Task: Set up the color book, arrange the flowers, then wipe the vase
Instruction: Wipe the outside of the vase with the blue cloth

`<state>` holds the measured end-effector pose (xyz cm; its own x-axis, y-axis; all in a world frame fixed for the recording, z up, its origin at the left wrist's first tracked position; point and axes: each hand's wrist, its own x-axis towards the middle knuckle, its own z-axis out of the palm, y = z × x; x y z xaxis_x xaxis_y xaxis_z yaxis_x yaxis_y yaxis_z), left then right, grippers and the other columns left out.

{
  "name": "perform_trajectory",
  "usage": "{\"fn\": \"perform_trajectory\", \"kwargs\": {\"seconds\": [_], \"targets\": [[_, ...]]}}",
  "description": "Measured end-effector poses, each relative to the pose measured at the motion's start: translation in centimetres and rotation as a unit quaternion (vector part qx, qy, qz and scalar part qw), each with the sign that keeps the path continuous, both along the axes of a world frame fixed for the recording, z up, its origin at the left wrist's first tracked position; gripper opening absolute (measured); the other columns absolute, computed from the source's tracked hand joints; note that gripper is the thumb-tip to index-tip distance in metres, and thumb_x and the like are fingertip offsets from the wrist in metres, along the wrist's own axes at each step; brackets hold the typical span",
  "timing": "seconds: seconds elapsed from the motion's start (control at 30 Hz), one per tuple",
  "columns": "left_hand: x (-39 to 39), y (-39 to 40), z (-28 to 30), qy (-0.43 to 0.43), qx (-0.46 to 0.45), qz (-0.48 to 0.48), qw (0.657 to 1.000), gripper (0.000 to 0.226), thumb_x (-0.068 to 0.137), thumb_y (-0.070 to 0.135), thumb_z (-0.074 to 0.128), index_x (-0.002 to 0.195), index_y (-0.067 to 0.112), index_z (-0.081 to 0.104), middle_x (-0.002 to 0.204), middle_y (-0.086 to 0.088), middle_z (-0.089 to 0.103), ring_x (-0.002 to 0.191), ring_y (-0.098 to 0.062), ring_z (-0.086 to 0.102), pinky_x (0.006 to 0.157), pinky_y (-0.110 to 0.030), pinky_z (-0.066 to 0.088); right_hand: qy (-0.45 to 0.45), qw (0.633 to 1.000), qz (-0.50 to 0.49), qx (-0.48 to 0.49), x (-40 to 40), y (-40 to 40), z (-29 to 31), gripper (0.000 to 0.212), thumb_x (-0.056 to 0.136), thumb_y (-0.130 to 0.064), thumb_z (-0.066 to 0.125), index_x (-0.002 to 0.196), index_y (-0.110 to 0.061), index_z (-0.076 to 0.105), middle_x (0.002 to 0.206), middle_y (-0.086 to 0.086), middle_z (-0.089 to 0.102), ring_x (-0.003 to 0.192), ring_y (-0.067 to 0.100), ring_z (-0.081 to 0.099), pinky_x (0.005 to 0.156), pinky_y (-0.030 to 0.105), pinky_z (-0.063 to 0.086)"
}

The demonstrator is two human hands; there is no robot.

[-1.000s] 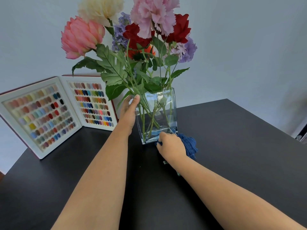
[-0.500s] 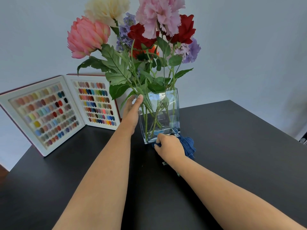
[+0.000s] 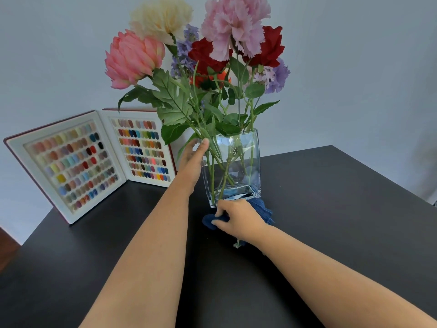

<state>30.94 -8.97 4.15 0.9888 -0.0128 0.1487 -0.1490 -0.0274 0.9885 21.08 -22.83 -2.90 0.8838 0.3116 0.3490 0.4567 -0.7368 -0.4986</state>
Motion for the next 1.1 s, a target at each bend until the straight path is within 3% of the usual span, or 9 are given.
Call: {"fn": "perform_trajectory", "kwargs": {"seconds": [0.13,0.27,0.43,0.5,0.57,0.7,0.87,1.0,1.1], "targets": [[-0.2,0.3,0.1,0.006,0.002,-0.002,1.0,0.089,0.065,0.078,0.059,0.14,0.034,0.04,0.117,0.018,0.051,0.106,-0.001,0.046,0.09,-0.032,0.032,0.001,0.981,-0.093,0.17,-1.0,-3.3,0.7,0.024,0.073,-0.026,0.079,0.069,-0.026,0.056,0.058,-0.014,0.057,0.051,-0.003,0.05,0.053,0.011,0.041],[-0.1,0.3,0.0,0.002,0.001,-0.015,1.0,0.084,0.072,0.073,0.059,0.142,0.032,0.038,0.127,0.011,0.046,0.117,-0.008,0.04,0.094,-0.034,0.031,-0.014,0.902,-0.202,0.38,-1.5,-7.7,3.0,0.025,0.072,-0.019,0.08,0.065,-0.024,0.057,0.066,-0.007,0.067,0.061,0.005,0.06,0.06,0.019,0.047],[-0.1,0.2,0.1,-0.002,-0.001,-0.007,1.0,0.087,0.069,0.075,0.059,0.141,0.031,0.04,0.126,0.011,0.048,0.117,-0.008,0.041,0.094,-0.036,0.032,-0.119,0.833,-0.259,0.475,-0.7,-9.2,7.7,0.017,0.074,-0.038,0.071,0.072,-0.035,0.055,0.074,-0.001,0.064,0.063,0.006,0.06,0.059,0.026,0.049],[-0.3,0.2,0.2,-0.001,-0.002,-0.01,1.0,0.092,0.067,0.078,0.06,0.142,0.03,0.039,0.127,0.012,0.047,0.117,-0.008,0.04,0.095,-0.037,0.032,-0.152,0.846,-0.254,0.444,0.0,-7.5,8.8,0.014,0.077,-0.042,0.067,0.078,-0.041,0.052,0.07,-0.006,0.062,0.058,0.002,0.058,0.053,0.021,0.048],[-0.4,0.2,0.3,0.001,0.001,-0.012,1.0,0.099,0.061,0.081,0.059,0.143,0.031,0.038,0.128,0.012,0.046,0.117,-0.008,0.04,0.094,-0.037,0.032,-0.175,0.889,-0.219,0.362,0.8,-5.4,9.2,0.017,0.083,-0.037,0.063,0.089,-0.044,0.049,0.072,-0.012,0.061,0.062,-0.001,0.058,0.054,0.012,0.044],[-0.5,0.4,0.4,-0.002,-0.006,-0.014,1.0,0.097,0.064,0.076,0.059,0.145,0.029,0.035,0.128,0.012,0.045,0.118,-0.007,0.039,0.093,-0.034,0.032,-0.168,0.956,-0.13,0.203,2.4,-2.0,7.6,0.039,0.09,-0.014,0.058,0.127,-0.024,0.05,0.117,-0.003,0.059,0.101,0.01,0.057,0.081,0.024,0.043],[-0.5,0.4,0.5,-0.002,0.002,-0.023,1.0,0.094,0.067,0.071,0.057,0.146,0.025,0.034,0.125,0.012,0.046,0.115,-0.005,0.043,0.092,-0.03,0.032,-0.308,0.949,-0.069,0.005,2.3,-0.7,4.9,0.037,0.077,0.005,0.068,0.114,0.0,0.066,0.101,0.018,0.063,0.076,0.03,0.063,0.059,0.035,0.055],[-0.7,0.3,0.5,-0.022,0.008,-0.016,1.0,0.082,0.068,0.069,0.057,0.138,0.029,0.041,0.106,0.027,0.05,0.093,0.017,0.043,0.075,-0.018,0.035,-0.283,0.942,0.034,-0.18,1.4,-2.1,2.1,0.049,0.068,0.0,0.077,0.116,-0.005,0.066,0.101,0.015,0.064,0.072,0.028,0.062,0.055,0.036,0.055],[-0.8,0.4,0.4,-0.019,0.005,-0.017,1.0,0.067,0.068,0.068,0.057,0.125,0.037,0.043,0.103,0.028,0.051,0.092,0.017,0.044,0.077,-0.022,0.035,-0.237,0.919,0.086,-0.302,0.9,-3.6,1.6,0.05,0.067,-0.006,0.077,0.116,-0.011,0.066,0.107,0.01,0.063,0.078,0.025,0.061,0.059,0.035,0.054]]}}
